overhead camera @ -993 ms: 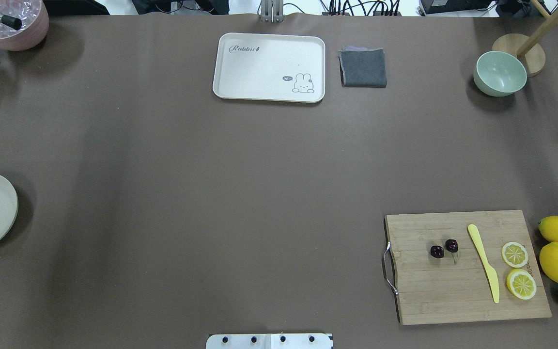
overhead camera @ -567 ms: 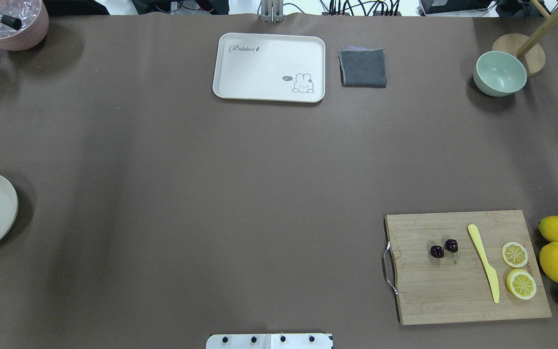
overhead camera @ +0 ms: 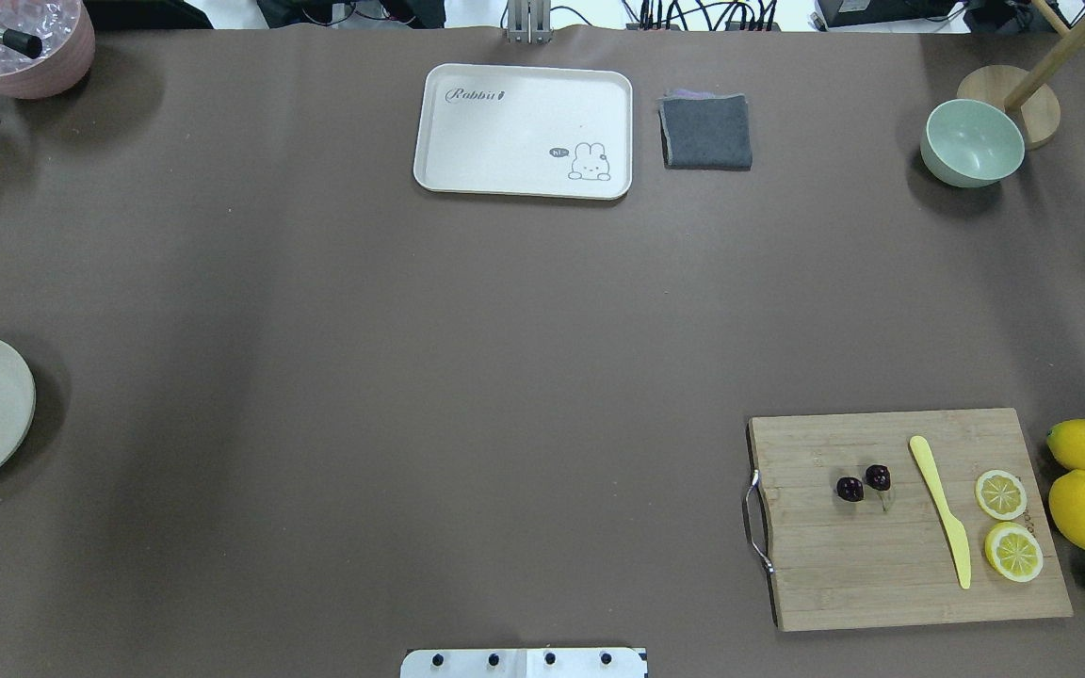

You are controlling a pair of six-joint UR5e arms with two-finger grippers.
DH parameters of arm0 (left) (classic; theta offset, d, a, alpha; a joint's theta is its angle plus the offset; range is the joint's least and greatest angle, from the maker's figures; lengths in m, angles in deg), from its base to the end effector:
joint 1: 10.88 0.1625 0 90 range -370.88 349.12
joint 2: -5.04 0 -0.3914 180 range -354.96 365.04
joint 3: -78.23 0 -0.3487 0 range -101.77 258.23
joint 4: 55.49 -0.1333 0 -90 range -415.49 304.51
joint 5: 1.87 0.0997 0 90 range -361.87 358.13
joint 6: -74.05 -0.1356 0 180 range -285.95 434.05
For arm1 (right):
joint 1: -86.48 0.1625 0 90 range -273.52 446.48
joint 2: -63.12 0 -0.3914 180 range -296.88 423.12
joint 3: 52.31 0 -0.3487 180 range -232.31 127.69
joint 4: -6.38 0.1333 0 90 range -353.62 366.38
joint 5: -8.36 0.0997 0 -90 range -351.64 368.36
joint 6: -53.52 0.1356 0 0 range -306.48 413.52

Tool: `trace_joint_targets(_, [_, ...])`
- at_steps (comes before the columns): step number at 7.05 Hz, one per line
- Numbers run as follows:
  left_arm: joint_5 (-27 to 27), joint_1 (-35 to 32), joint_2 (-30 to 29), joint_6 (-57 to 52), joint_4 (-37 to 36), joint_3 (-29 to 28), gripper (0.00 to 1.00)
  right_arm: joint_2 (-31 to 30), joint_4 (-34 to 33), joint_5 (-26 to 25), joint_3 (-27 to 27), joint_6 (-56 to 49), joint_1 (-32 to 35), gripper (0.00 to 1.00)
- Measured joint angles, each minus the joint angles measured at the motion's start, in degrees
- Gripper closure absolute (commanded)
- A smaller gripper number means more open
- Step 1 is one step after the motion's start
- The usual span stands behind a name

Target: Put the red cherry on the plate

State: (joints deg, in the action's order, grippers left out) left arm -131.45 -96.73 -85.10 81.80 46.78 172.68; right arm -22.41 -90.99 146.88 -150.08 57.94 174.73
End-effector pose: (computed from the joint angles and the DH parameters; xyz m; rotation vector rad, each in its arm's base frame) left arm -0.0125 -0.4764 0.5971 0.2097 0.7110 0.0417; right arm 0.0171 -0.4790 0.5598 0.0342 -0.8493 0.0078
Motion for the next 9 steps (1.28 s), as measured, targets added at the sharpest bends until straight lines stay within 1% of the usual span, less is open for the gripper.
trace_joint_targets(2, [-0.33, 3.05, -0.02, 1.81, 2.77, 0.95, 0.02, -0.31, -0.01, 0.00, -0.21, 0.06, 0.00, 0.00])
trace_joint_targets(3, [-0.30, 5.94, 0.66, 6.46, 7.28, 0.92, 0.02, -0.38, -0.01, 0.00, -0.26, 0.06, 0.00, 0.00])
trace_joint_targets(4, [-0.17, 9.48, 2.44, 12.98, 14.98, 0.13, 0.02, -0.40, -0.01, 0.00, -0.29, 0.06, 0.00, 0.00])
trace_joint_targets(5, [-0.10, 13.03, 4.83, 21.26, 25.63, -2.29, 0.02, -0.42, -0.01, 0.00, -0.30, 0.06, 0.00, 0.00])
trace_joint_targets(6, [0.06, 16.26, 6.71, 28.64, 36.56, -6.13, 0.02, -0.38, -0.01, 0.00, -0.26, 0.06, 0.00, 0.00])
trace_joint_targets(7, [0.32, 18.61, 7.94, 33.24, 45.73, -10.29, 0.02, -0.31, -0.01, 0.00, -0.25, 0.16, 0.00, 0.00])
trace_joint_targets(8, [0.47, 19.78, 9.10, 35.33, 52.14, -13.84, 0.02, -0.27, 0.01, 0.00, -0.27, 0.36, 0.00, 0.00])
trace_joint_targets(9, [0.52, 20.18, 10.60, 35.81, 55.47, -15.62, 0.02, -0.27, 0.05, 0.00, -0.40, 0.48, 0.00, 0.00])
